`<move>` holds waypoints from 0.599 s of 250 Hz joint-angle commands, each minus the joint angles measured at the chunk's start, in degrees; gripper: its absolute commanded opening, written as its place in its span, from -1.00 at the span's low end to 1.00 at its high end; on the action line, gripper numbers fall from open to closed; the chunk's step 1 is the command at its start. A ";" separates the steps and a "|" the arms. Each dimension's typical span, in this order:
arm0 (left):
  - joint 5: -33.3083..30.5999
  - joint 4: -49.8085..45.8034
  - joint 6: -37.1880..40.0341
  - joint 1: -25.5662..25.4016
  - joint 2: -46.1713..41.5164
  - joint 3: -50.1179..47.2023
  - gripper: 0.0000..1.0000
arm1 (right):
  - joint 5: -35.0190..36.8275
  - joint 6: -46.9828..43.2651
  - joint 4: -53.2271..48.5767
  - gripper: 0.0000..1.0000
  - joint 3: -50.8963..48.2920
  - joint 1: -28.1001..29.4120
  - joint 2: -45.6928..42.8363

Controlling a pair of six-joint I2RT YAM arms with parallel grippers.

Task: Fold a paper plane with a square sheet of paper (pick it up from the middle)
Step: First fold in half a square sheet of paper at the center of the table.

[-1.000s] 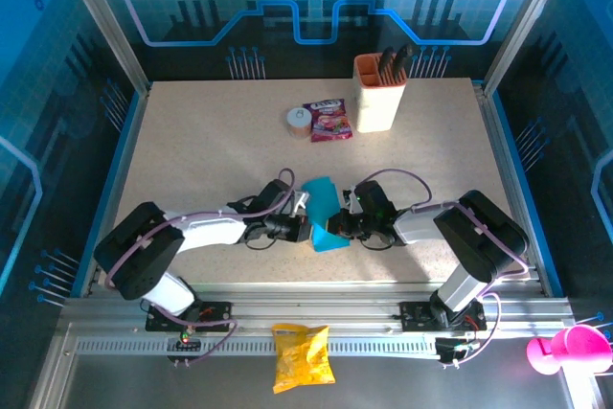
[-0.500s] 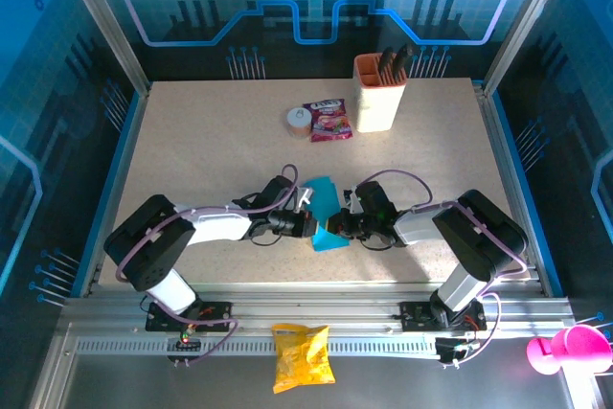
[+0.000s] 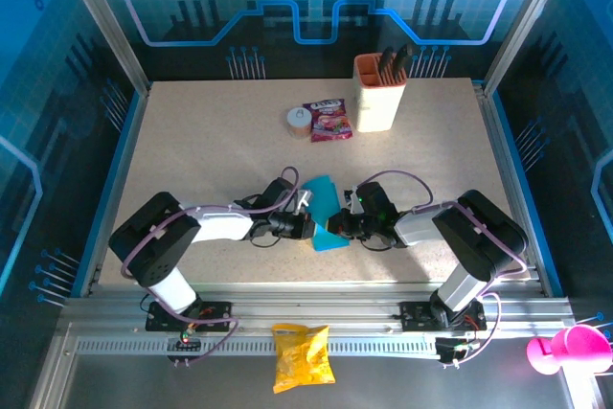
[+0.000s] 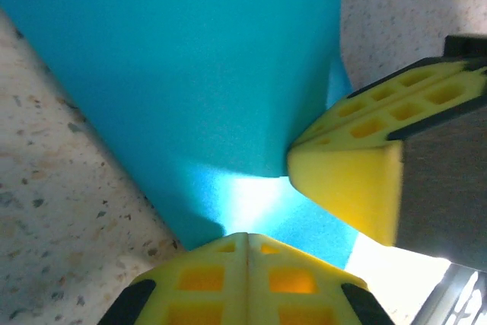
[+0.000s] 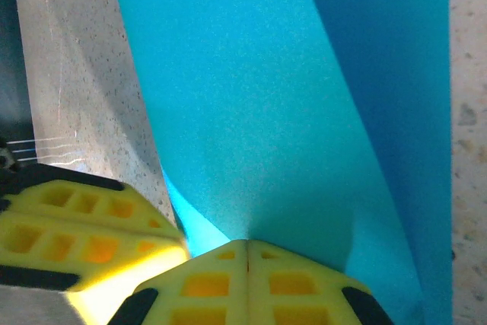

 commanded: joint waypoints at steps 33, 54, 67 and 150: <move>1.46 -1.40 -0.80 2.52 -1.65 5.05 -1.00 | 2.71 0.28 -4.83 -1.00 -2.34 -0.53 2.06; 1.90 -0.61 -0.46 2.88 0.49 5.43 -1.00 | 2.71 0.52 -4.47 -1.00 -2.53 -0.53 2.18; 1.88 0.07 -0.33 2.97 2.22 5.51 -1.00 | 2.62 0.72 -4.02 -1.00 -2.71 -0.53 2.23; 1.01 4.75 -0.72 3.25 7.98 1.95 -1.00 | 2.50 1.27 -3.48 -1.00 -3.64 -0.53 1.40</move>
